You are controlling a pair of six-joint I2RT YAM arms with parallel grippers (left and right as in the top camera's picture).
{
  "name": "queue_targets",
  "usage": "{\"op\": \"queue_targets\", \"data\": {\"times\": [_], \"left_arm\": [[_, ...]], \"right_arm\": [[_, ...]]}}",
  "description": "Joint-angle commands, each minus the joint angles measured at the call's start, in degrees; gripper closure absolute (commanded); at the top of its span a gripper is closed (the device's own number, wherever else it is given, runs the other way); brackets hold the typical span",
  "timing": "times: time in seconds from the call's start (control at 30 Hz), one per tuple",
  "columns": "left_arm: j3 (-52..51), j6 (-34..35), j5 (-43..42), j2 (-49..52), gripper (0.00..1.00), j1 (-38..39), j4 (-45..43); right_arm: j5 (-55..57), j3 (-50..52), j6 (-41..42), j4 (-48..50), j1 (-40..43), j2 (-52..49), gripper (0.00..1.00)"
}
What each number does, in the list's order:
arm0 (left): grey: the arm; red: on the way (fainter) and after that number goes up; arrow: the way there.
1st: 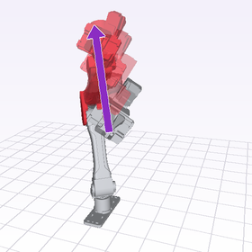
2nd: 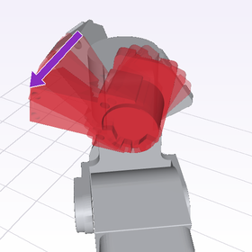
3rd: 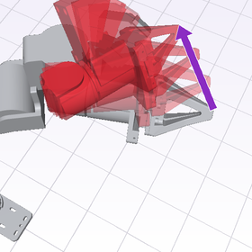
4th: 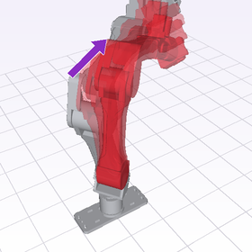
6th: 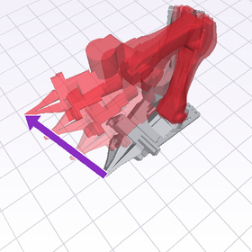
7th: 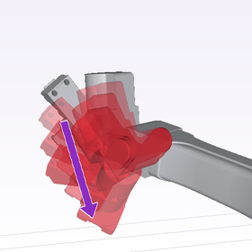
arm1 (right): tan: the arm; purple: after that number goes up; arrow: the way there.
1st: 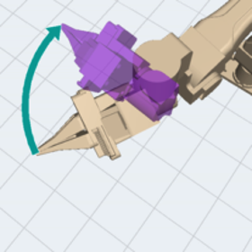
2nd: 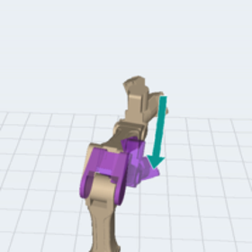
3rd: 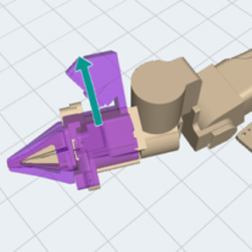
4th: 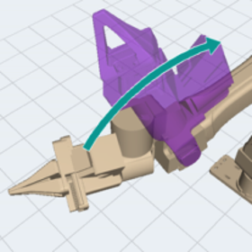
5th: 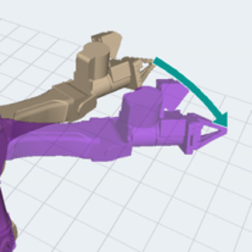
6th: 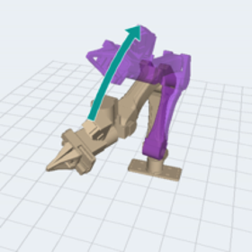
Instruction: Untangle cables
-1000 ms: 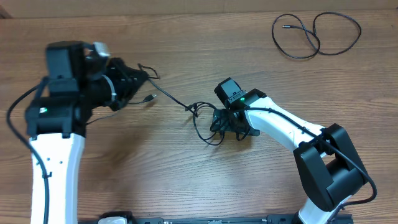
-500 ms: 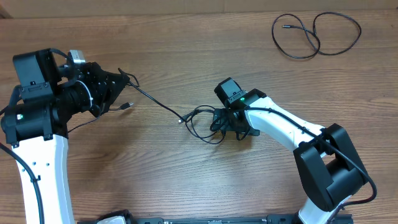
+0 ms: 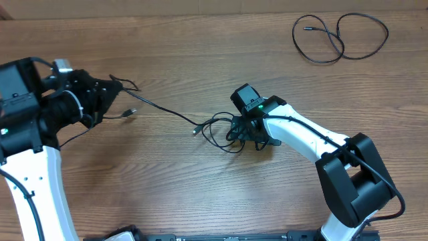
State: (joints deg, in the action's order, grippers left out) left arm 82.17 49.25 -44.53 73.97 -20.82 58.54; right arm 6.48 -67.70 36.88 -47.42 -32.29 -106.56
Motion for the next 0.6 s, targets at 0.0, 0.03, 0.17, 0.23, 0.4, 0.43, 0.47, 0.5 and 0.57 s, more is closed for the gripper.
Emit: {"op": "queue_targets", "data": {"times": [0.0,0.03,0.17,0.23,0.4,0.43,0.47,0.5,0.57], "left_arm": [[1.4,-1.6,-4.9,-1.2,0.96,-2.9,0.0],[1.4,-1.9,-6.2,-1.2,0.96,-3.7,-0.1],[1.4,-2.6,-9.5,-1.2,0.96,-6.0,-0.1],[1.4,-2.6,-9.9,-1.2,0.96,-7.1,0.0],[1.4,-3.0,-11.1,-1.2,0.96,-8.4,0.0],[1.4,-3.0,-11.3,-1.2,0.96,-8.4,-0.1],[1.4,-3.0,-11.7,-1.2,0.96,-8.4,-0.1],[1.4,-3.0,-12.2,-1.1,0.96,-8.4,0.0],[1.3,-3.4,-12.4,-1.1,0.96,-8.4,0.0]], "right_arm": [[1.7,0.2,1.3,0.3,-0.1,0.0,0.00],[1.7,0.2,1.3,0.3,-0.1,0.0,0.00],[1.7,0.2,1.3,0.2,0.2,0.0,0.00],[1.7,0.2,1.3,0.2,0.5,0.0,0.00],[1.6,0.2,1.3,-0.1,0.9,0.0,0.00],[1.6,0.2,1.3,0.0,0.9,0.0,0.00],[1.2,0.2,1.3,0.2,0.9,0.0,0.00],[0.4,0.2,1.3,0.5,0.9,0.0,0.00],[-1.2,0.2,1.3,0.9,0.9,0.0,0.00]]}}
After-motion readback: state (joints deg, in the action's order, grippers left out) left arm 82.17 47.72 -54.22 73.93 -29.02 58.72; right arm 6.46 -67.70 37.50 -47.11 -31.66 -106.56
